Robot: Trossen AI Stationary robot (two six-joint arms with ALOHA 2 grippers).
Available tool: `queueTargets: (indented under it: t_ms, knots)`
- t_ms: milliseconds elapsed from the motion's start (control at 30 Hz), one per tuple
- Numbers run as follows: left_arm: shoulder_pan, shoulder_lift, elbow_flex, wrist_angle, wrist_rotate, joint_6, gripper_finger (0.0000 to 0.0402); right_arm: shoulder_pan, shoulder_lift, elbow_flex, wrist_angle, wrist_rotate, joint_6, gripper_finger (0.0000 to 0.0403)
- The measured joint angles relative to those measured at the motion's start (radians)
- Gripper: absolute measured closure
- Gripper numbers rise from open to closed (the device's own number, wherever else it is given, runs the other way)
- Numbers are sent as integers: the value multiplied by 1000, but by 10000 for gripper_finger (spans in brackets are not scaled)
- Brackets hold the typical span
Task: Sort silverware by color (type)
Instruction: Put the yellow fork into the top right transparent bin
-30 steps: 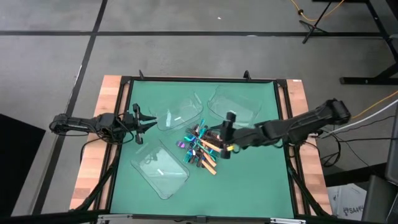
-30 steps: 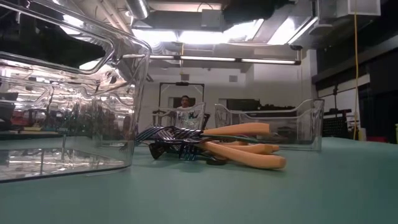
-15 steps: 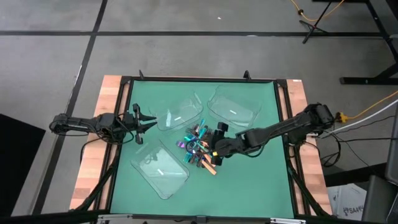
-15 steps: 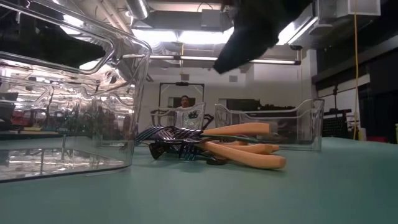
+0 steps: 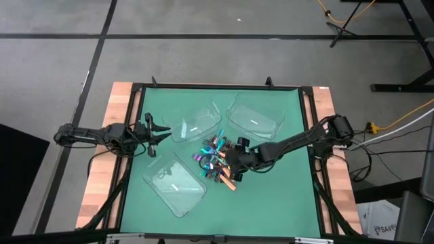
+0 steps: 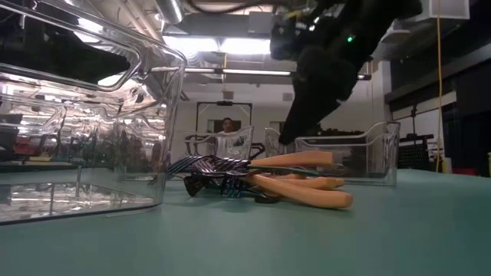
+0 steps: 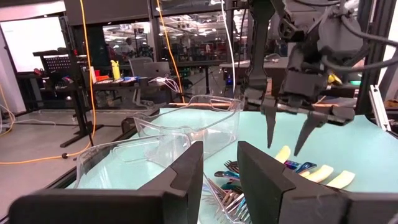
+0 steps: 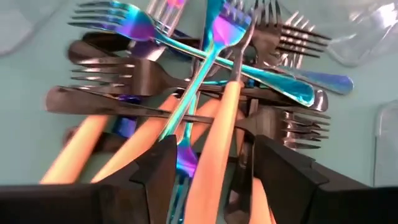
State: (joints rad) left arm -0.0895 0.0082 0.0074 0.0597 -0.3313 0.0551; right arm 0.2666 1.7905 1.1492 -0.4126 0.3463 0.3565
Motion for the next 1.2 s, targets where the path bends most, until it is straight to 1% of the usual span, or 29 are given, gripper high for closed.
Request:
queueTargets:
  t_ms: [200,467,900,1000,1200]
  knots:
    - [0,0,0,0,0,0,309,-28,45,0,-2,-61,7,198]
    - [0,0,0,0,0,0,309,-59,71,1,7,-105,7,198]
    - [0,0,0,0,0,0,309,-60,71,1,3,-132,7,201]
    - [0,0,0,0,0,-1,309,-60,71,1,3,-141,7,219]
    - [0,0,0,0,0,-1,309,-60,71,1,3,-149,7,273]
